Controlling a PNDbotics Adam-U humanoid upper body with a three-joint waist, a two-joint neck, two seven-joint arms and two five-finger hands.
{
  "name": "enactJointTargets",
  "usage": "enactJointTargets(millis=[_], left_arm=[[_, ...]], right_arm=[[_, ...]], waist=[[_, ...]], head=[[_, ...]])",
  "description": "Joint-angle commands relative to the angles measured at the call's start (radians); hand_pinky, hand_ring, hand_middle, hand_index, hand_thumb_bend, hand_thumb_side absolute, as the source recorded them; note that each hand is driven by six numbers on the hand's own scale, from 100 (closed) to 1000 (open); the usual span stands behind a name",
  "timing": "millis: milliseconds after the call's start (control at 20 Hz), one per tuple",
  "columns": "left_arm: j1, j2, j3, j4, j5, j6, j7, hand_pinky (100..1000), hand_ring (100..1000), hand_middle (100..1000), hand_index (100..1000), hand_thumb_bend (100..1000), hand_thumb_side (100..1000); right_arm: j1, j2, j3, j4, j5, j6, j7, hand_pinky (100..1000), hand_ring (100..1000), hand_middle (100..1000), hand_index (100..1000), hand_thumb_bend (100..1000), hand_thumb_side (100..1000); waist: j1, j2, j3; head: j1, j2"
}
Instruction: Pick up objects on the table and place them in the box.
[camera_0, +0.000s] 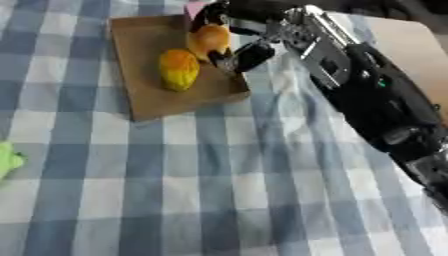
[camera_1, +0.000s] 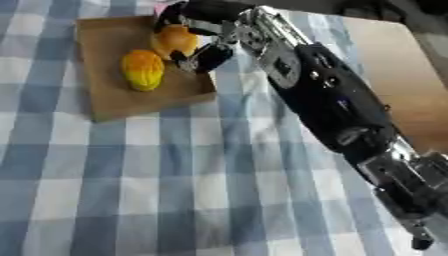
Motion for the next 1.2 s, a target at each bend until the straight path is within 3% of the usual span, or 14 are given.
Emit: enactJointTargets(millis=[50, 350, 700, 850, 1000, 1050, 1200], left_arm=[[-0.004, 0.028, 0.003, -0.016, -0.005, -0.002, -0.002, 912, 713, 829, 879, 100, 674], [0.004, 0.03, 0.005, -0.016, -0.006, -0.001, 0.0, 912, 713, 829, 876, 100, 672], [0.006, 0.041, 0.008, -0.016, -0.01, -0.006, 0.006, 911, 715, 830, 876, 100, 665], [-0.002, 0.062, 0.009, -0.016, -0.012, -0.01, 0.013, 910, 716, 830, 876, 100, 655], [-0.005, 0.07, 0.008, -0.016, -0.012, -0.011, 0.018, 910, 716, 830, 876, 100, 655], [-0.012, 0.079, 0.004, -0.016, -0.017, -0.015, 0.016, 908, 718, 830, 875, 100, 633], [-0.033, 0.132, -0.005, -0.016, -0.035, -0.016, 0.025, 904, 719, 824, 874, 100, 602]], right_arm=[[-0.021, -0.02, -0.032, -0.034, 0.005, 0.005, 0.047, 846, 936, 894, 905, 100, 240], [-0.021, -0.04, -0.063, -0.145, -0.071, 0.025, 0.028, 827, 894, 842, 879, 100, 206], [-0.002, -0.102, -0.096, -0.32, -0.181, -0.014, -0.074, 822, 873, 824, 878, 100, 203], [0.007, -0.118, -0.132, -0.396, -0.228, -0.026, -0.12, 820, 861, 815, 886, 100, 241], [0.034, -0.141, -0.141, -0.471, -0.273, 0.0, -0.166, 820, 861, 815, 886, 100, 241], [0.042, -0.149, -0.148, -0.496, -0.289, 0.005, -0.182, 812, 849, 806, 879, 100, 301], [0.096, -0.196, -0.199, -0.569, -0.334, -0.017, -0.226, 809, 843, 802, 862, 100, 312]], waist=[[0.01, -0.029, -0.003], [0.016, -0.041, -0.016], [0.027, -0.049, -0.038], [0.037, -0.054, -0.052], [0.039, -0.054, -0.055], [0.047, -0.059, -0.062], [0.064, -0.066, -0.083]], head=[[0.004, -0.004], [0.015, 0.008], [0.03, 0.02], [0.039, 0.025], [0.04, 0.025], [0.046, 0.027], [0.063, 0.03]])
